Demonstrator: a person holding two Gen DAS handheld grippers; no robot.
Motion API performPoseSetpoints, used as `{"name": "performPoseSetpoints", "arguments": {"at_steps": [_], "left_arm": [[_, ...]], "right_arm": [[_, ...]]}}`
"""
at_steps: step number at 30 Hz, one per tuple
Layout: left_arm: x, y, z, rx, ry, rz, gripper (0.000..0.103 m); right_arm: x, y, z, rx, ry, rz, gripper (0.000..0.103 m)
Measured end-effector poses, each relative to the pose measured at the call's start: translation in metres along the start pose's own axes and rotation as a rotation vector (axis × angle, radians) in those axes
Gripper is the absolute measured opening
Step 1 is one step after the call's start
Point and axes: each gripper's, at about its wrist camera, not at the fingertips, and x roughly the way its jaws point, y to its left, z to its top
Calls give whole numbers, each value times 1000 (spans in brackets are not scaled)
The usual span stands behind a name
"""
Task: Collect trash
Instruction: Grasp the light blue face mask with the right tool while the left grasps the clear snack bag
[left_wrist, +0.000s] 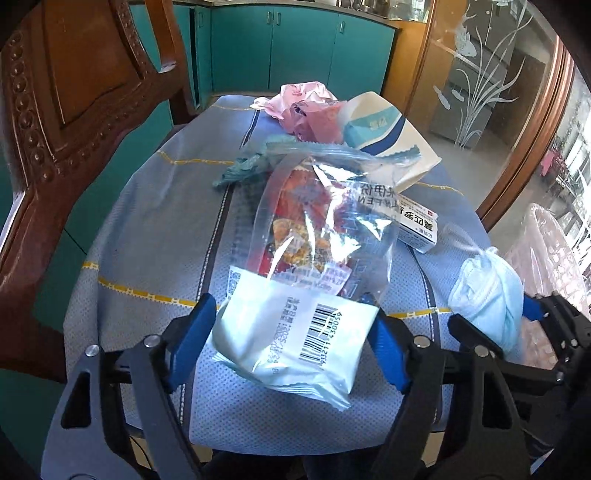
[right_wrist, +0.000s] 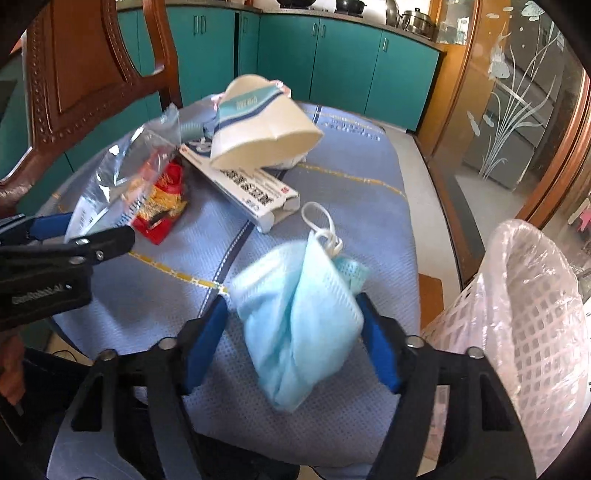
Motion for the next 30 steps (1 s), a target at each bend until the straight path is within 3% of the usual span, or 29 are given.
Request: {"name": "performPoseSetpoints", "arguments": {"at_steps": [5,8,17,18,19,25,30], "left_arm": [[-1,-3,-1,15,-7,8,77],[-1,-5,-3,27,-10,18,77],[3,-11,-3,48,-11,51,77],[3,-13,-4,54,-10,58,72],[3,-14,-4,59,-12,64,60],[0,-10,-5,43,-26,50,35],[-4,-13,-6,69,-48,72,26]], "right_arm": [[1,4,-3,-12,3,20,41],[-1,7,-3,-18,2,31,35],[-1,11,-4,-5,3,42,35],[-1,11,-4,-3,2,45,35],[-1,10,-4,-3,2,45,35],[-2,9,-5,-1,-3,47,35],[-3,8,-6,3,-4,52,35]]}}
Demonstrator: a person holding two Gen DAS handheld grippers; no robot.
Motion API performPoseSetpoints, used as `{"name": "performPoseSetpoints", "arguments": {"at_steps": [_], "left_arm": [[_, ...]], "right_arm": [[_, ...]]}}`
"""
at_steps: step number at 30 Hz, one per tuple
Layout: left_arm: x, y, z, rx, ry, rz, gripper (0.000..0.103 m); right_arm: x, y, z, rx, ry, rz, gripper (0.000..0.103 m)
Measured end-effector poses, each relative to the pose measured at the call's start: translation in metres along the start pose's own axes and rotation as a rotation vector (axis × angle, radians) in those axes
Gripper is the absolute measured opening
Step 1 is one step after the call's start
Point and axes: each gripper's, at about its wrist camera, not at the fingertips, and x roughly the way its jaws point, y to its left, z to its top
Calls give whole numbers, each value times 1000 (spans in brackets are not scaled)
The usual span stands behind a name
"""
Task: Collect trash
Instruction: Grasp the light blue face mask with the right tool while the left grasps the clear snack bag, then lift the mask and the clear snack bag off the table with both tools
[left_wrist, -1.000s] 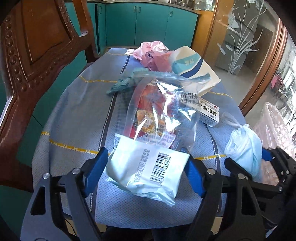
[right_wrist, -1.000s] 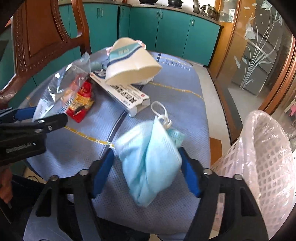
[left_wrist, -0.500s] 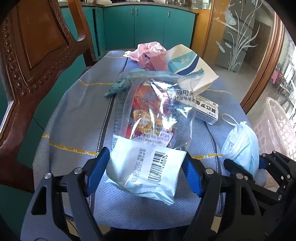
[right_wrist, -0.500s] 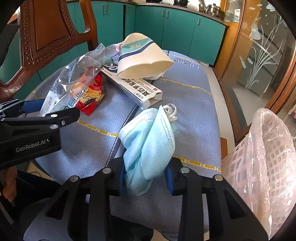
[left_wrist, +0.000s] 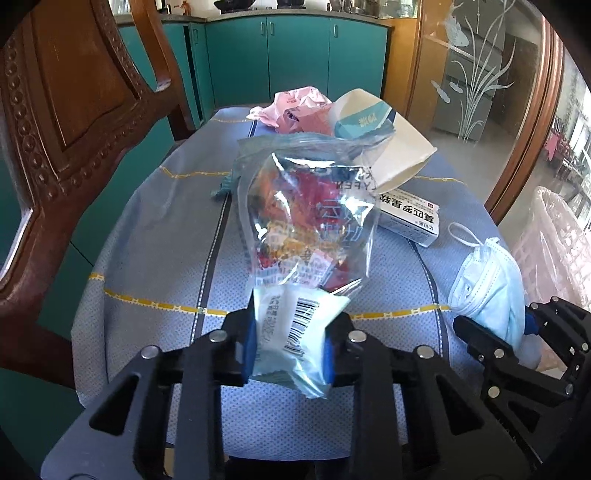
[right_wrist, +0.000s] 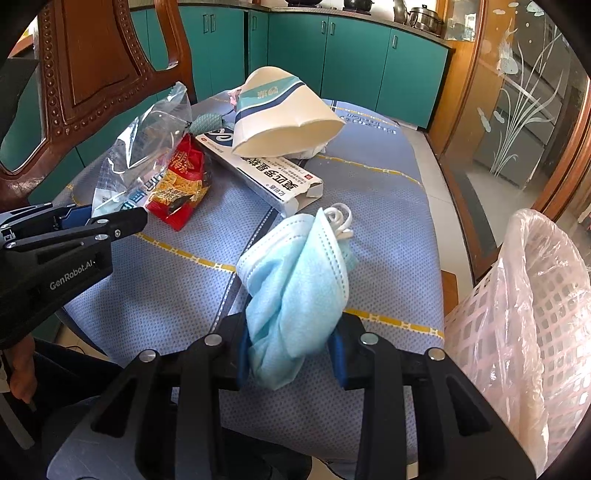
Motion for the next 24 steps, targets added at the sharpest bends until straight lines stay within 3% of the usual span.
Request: {"name": "performPoseSetpoints", "arguments": {"at_steps": [6,18,24], "left_arm": [[-10,0,0,0,-43,13,19],[-47,14,-3,-69,-217,-28,19],[-57,22,-3,-107,-261,-62,19]], "right_arm": [[-8,0,0,4,-21,-7,35],[-18,6,4,16,-55,-7,35],[-29,7,7,11,-90,-28,35]]}}
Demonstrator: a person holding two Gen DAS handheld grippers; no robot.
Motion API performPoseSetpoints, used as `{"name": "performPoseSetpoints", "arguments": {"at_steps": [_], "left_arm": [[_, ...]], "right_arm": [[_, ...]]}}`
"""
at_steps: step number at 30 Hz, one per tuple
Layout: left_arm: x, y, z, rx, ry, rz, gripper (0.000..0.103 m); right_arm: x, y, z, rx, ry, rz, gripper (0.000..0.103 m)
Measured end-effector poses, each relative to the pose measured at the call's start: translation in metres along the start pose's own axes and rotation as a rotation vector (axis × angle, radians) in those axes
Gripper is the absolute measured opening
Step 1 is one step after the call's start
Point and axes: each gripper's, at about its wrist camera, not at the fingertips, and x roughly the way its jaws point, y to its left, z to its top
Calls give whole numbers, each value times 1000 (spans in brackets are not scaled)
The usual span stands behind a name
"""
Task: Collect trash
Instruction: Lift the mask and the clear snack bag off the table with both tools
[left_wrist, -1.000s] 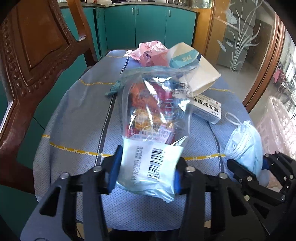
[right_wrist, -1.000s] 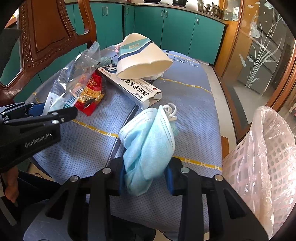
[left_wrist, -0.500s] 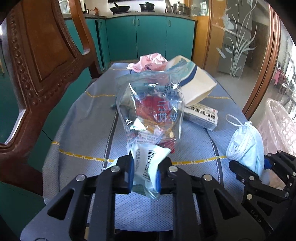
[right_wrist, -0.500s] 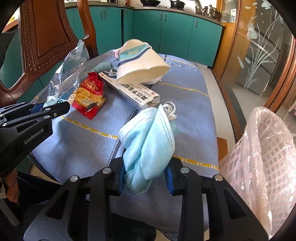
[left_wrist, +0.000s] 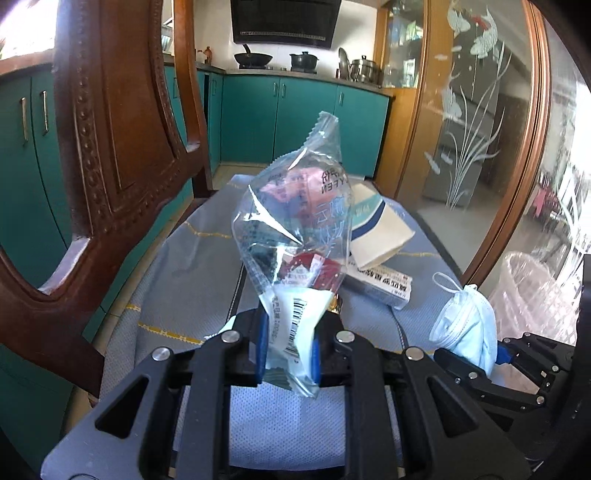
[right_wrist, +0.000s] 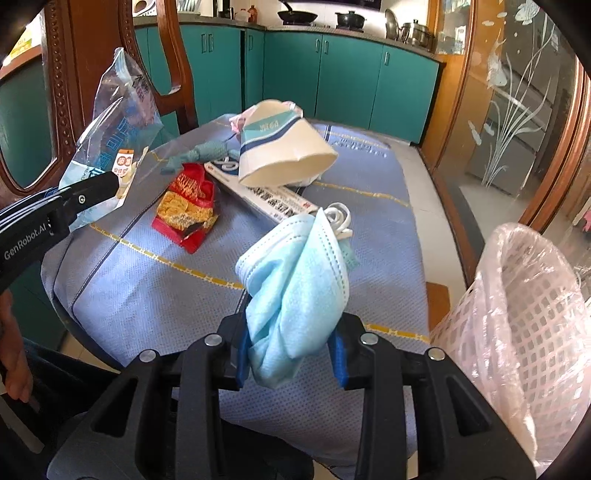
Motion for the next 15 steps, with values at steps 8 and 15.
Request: {"name": "performPoseSetpoints", "arguments": {"at_steps": [8,15], "left_arm": [[2,7,0,-46,21,-50,19],[4,0,0,-3,14,9,19]], "right_arm": [[-4,1,-1,12,-13,21,35],[-2,-4,-5,16,-5,14,35]]}}
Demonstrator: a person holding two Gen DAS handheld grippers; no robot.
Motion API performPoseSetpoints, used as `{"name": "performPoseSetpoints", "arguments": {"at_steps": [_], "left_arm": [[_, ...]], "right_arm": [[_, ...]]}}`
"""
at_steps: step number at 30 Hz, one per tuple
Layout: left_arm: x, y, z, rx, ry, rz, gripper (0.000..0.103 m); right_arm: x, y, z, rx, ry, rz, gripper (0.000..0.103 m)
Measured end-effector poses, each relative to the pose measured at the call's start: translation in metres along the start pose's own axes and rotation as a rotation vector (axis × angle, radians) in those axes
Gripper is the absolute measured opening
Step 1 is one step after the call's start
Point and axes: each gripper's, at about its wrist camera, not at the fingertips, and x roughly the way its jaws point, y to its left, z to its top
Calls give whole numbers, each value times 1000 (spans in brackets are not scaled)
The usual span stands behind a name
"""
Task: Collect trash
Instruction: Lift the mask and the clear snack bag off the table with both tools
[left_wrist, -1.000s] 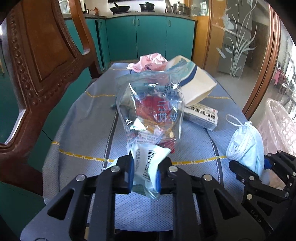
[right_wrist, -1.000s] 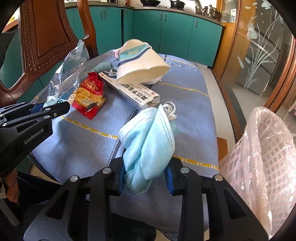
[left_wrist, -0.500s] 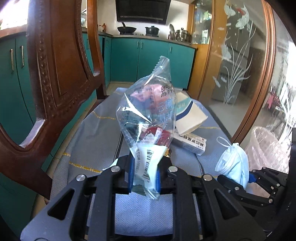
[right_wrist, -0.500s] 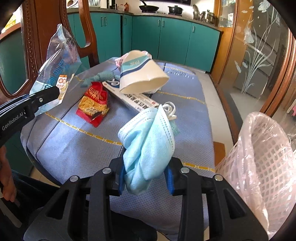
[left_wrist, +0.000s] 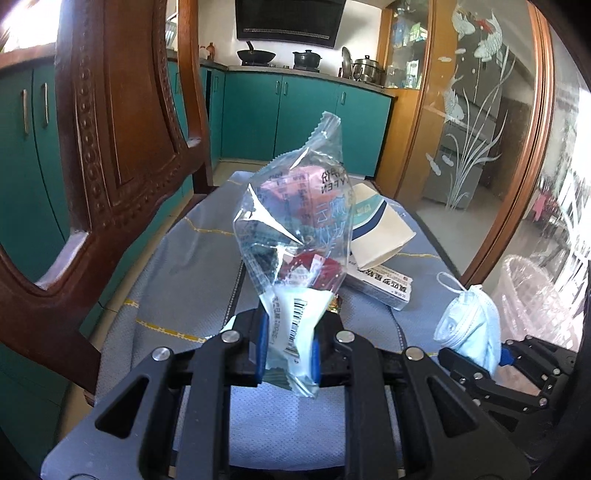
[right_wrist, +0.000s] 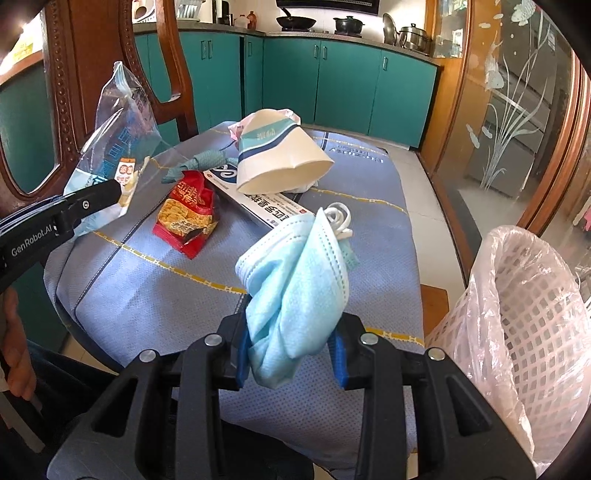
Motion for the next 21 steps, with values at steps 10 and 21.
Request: {"name": "performPoseSetpoints", "arguments": {"at_steps": [10,21], "left_arm": [[-3,-5,0,20,-11,19,19],[-10,-4,-1,10,-36,28,19]], "right_arm": [[-6,2,1,-11,-15,-14,35],[-30,3,8,-23,-76,-39,35]]}}
